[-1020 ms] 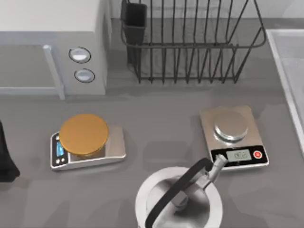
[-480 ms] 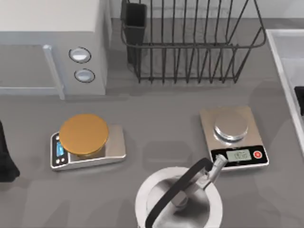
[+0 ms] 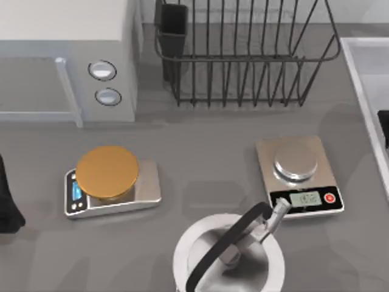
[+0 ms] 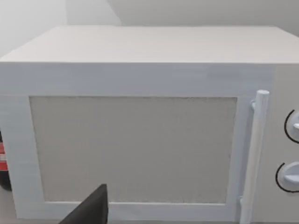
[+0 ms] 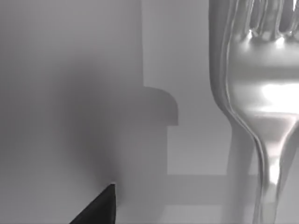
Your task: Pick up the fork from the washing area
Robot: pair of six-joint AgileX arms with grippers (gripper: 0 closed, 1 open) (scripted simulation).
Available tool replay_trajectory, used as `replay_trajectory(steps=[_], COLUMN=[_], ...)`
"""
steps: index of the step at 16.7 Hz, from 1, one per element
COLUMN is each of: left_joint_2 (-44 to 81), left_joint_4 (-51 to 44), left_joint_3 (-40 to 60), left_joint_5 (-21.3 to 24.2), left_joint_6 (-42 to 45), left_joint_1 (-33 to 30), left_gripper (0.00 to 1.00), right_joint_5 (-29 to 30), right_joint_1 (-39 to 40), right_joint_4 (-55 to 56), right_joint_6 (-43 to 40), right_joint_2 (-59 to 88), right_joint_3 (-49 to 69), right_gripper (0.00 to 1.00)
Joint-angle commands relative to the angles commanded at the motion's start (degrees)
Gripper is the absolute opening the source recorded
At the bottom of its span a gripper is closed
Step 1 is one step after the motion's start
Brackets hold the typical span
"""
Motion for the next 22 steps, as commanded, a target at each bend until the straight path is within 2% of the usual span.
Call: replay_trajectory(steps=[8,18,22], left_joint_2=[0.0,0.0,0.0], left_joint_4=[0.0,0.0,0.0], left_joint_3=[0.0,0.0,0.0], left_joint_5=[0.0,0.0,0.0], left_joint_6=[0.0,0.0,0.0], left_joint_1=[0.0,0.0,0.0], left_gripper=[1.0,1.0,1.0], right_joint_5=[0.0,-0.48,-0.5], right_joint_1=[0.0,0.17,0.11], right_joint_4=[0.0,-0.8,-7.32], right_joint_6=[0.0,0.41,0.34], right_joint_2=[0.0,-2.58,-4.04], right_joint_3=[0.0,0.82,6.0], right_gripper=[0.02,0.0,0.0])
